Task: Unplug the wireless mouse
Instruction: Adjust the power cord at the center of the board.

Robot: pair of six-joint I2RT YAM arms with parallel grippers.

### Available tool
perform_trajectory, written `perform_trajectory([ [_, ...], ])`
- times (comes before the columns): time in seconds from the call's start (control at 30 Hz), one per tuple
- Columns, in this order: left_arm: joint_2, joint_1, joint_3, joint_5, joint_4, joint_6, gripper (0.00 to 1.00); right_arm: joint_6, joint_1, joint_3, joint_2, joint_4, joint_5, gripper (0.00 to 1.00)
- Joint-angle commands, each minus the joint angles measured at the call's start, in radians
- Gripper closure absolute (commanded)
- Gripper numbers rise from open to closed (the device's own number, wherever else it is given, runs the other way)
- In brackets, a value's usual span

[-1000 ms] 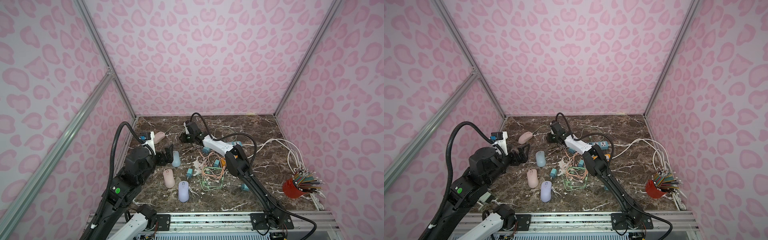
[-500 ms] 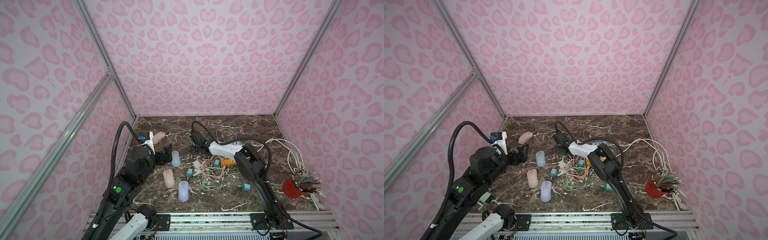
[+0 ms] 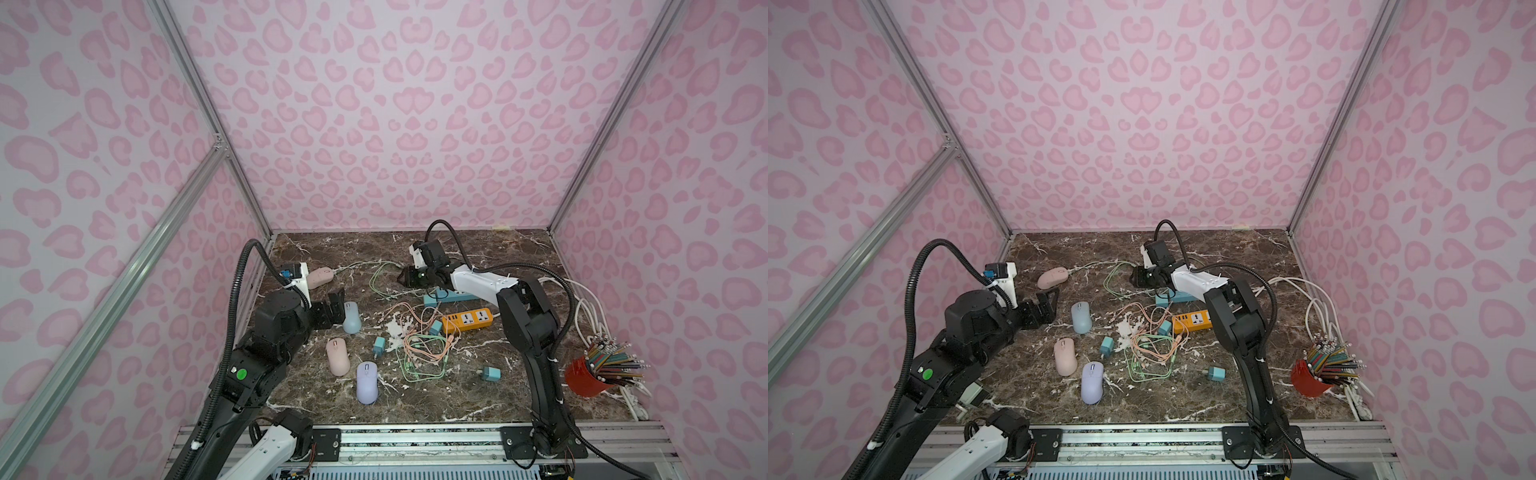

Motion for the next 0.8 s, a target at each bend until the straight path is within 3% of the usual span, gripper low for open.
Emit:
perform_trajectory([
  [0.0,-0.001,0.006,0.003,0.012,0.023,0.002,0.02,0.185,-0.008,0.037,0.065,0.111,-0.123,0.54],
  [0.17,-0.004,0.01,0.001,0.026,0.03,0.003,0.02,0.428,-0.008,0.059,0.142,0.272,-0.151,0.46],
  [0.37,-0.009,0.011,-0.003,0.035,0.031,0.003,0.02,0.649,-0.003,0.026,0.171,0.421,-0.036,0.45],
  [0.53,-0.013,0.01,-0.001,0.036,0.031,0.007,0.02,0.912,-0.003,-0.076,0.212,0.644,0.078,0.45],
  [0.77,-0.014,0.01,0.002,0.029,0.027,0.013,0.02,1.004,-0.002,-0.031,0.282,0.665,0.214,0.46],
])
